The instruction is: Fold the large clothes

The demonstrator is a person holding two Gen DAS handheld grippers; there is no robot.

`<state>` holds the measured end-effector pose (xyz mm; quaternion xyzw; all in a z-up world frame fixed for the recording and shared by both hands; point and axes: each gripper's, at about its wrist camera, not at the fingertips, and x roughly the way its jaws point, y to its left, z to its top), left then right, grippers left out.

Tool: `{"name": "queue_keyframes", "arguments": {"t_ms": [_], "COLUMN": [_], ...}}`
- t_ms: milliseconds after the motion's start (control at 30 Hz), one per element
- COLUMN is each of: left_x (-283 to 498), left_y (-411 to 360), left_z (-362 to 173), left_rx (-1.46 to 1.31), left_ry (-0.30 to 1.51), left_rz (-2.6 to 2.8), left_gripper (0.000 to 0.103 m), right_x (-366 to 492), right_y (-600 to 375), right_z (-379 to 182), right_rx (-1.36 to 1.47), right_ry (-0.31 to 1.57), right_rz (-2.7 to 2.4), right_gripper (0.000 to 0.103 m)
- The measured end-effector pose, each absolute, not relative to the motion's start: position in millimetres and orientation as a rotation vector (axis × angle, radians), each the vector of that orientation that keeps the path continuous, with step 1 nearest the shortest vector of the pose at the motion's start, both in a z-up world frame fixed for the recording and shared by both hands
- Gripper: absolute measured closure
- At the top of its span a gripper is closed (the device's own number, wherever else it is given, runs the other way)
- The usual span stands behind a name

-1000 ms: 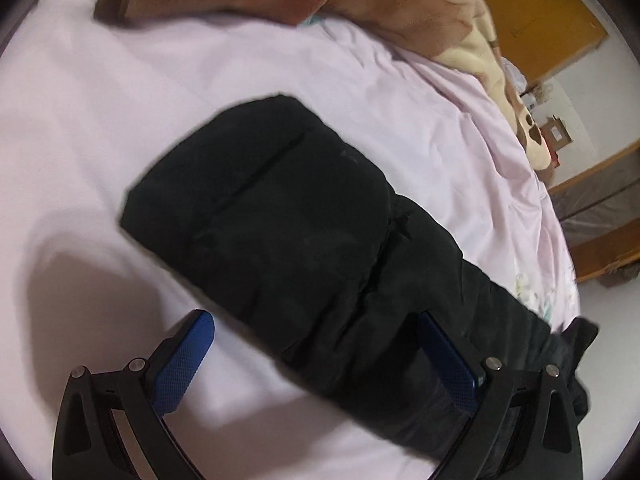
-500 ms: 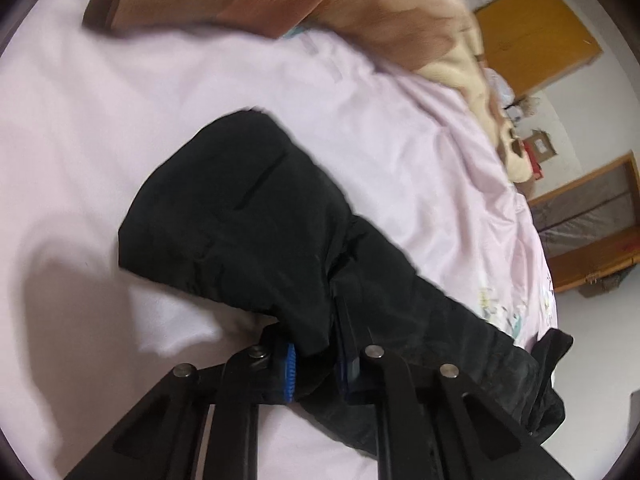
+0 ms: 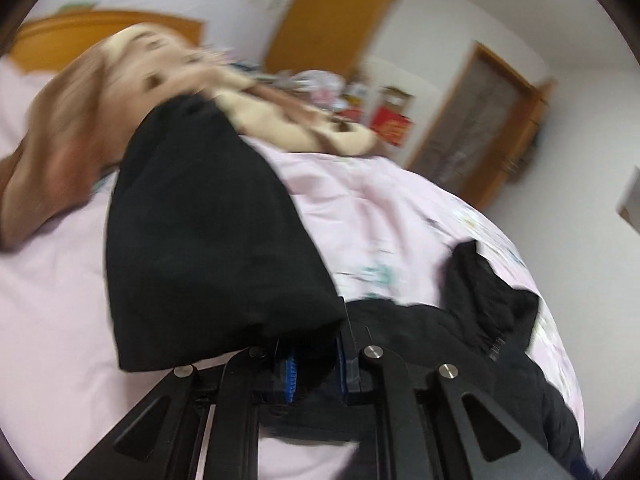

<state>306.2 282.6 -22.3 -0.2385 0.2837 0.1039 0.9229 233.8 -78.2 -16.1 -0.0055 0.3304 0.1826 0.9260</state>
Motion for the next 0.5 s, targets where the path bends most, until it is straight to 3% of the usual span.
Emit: {"name": "queue_keyframes", "arguments": {"t_ms": [500], "left_x": [362], "left_y": [119], "left_z": [-8], "left_rx": [-0.292], "left_ry": [0.629], "left_rz": [-0.028], "left_gripper": [0.088], "right_x": [248], "right_y": [-151], "right_z": [-7], "right_rx": [0.088], "right_ry": [0.645], "right_rz": [0.266], "right_gripper": [0.013]}}
